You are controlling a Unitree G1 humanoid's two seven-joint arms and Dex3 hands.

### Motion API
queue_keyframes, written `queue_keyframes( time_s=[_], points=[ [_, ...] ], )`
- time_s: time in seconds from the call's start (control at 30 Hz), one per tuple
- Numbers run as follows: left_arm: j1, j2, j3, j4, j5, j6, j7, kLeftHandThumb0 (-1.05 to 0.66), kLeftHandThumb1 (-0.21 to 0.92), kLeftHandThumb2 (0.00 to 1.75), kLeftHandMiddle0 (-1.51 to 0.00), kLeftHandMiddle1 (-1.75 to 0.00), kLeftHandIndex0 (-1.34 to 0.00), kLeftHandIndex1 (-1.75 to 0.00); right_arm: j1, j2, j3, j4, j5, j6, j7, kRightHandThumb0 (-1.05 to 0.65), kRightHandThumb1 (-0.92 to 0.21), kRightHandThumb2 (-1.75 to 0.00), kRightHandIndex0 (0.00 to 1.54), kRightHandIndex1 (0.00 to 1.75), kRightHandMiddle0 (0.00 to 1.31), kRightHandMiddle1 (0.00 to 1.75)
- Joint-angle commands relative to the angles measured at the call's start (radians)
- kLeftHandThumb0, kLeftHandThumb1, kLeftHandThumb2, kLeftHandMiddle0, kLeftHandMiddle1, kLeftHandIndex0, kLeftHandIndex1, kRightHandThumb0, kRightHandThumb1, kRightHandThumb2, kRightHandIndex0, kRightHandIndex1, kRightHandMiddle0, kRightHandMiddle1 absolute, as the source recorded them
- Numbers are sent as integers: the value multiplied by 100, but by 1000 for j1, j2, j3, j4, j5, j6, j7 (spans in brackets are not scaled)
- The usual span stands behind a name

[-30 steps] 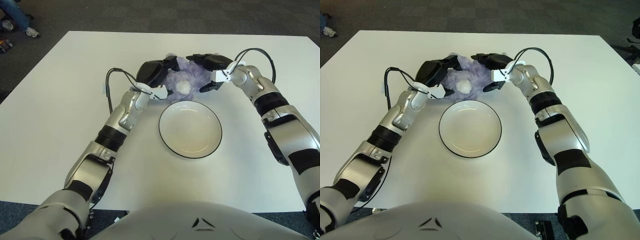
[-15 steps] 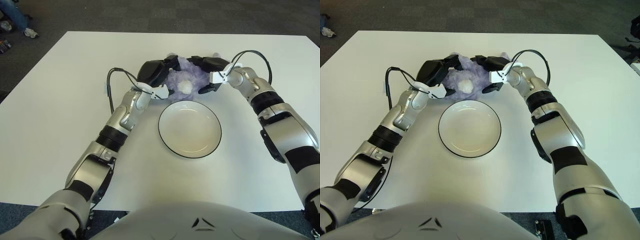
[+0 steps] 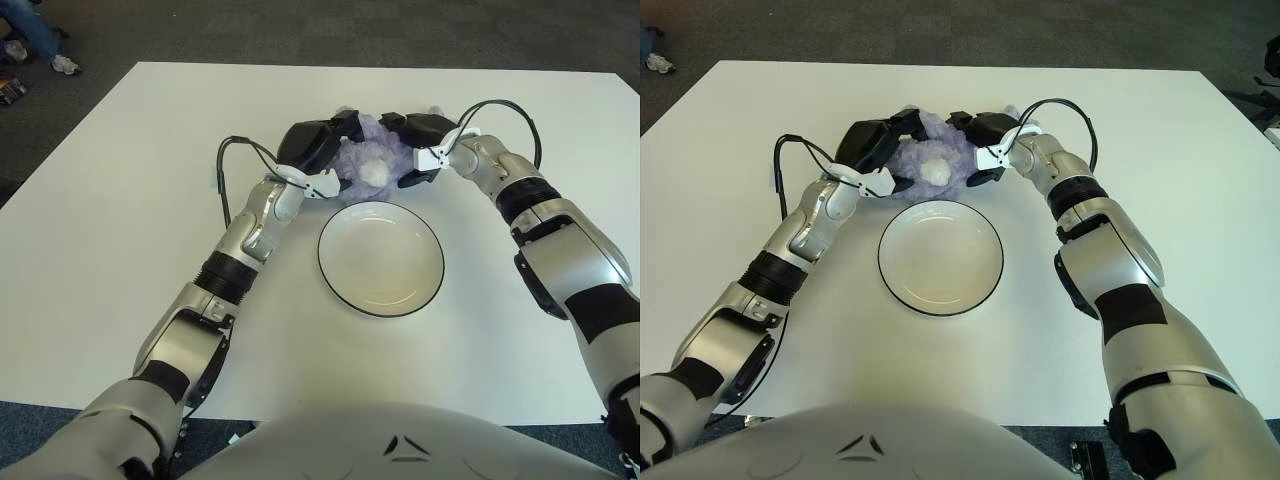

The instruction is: Put the doll into the plate.

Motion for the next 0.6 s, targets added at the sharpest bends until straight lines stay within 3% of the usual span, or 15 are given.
queue_keyframes(
  time_s=[0.0, 0.07, 0.13, 0.2, 0.23, 0.3, 0.4, 0.57],
  points=[
    [-3, 1, -12, -18, 5, 9, -18, -1, 3, 156, -76, -164, -76, -162, 2, 14, 16, 16, -21, 41, 34, 12, -35, -96, 63, 129, 0, 90],
    [-2, -2, -10, -19, 0, 12, -19, -1, 3, 155, -76, -164, -76, -162, 6, 9, 9, -10, -7, 54, 60, 28, -38, -96, 69, 134, 0, 94],
    [-2, -5, -9, -19, -6, 15, -19, -1, 3, 155, -76, -164, -76, -162, 11, 1, 2, -43, 5, 65, 88, 38, -35, -103, 73, 141, 4, 122],
    [-2, -5, -10, -19, -7, 17, -19, -1, 4, 155, -76, -164, -76, -162, 20, -8, -6, -68, 15, 65, 96, 42, -34, -106, 75, 143, 5, 132],
    [-2, -5, -10, -19, -5, 18, -19, -1, 4, 155, -76, -164, -76, -162, 27, -13, -14, -79, 23, 60, 93, 44, -32, -109, 76, 144, 12, 146],
    [-2, -5, -12, -18, -2, 22, -19, -1, 4, 155, -75, -164, -75, -162, 39, -15, -31, -90, 41, 55, 86, 22, -27, -120, 81, 141, 29, 160],
    [-2, -3, -11, -17, 0, 23, -19, -1, 4, 154, -75, -165, -75, -162, 51, -8, -55, -96, 63, 57, 82, 7, -16, -132, 90, 128, 51, 170],
    [-2, -1, -9, -14, -4, 21, -18, -1, 5, 154, -75, -165, -75, -162, 72, -3, -95, -127, 105, 84, 107, 1, -3, -148, 97, 128, 66, 174]
  ],
)
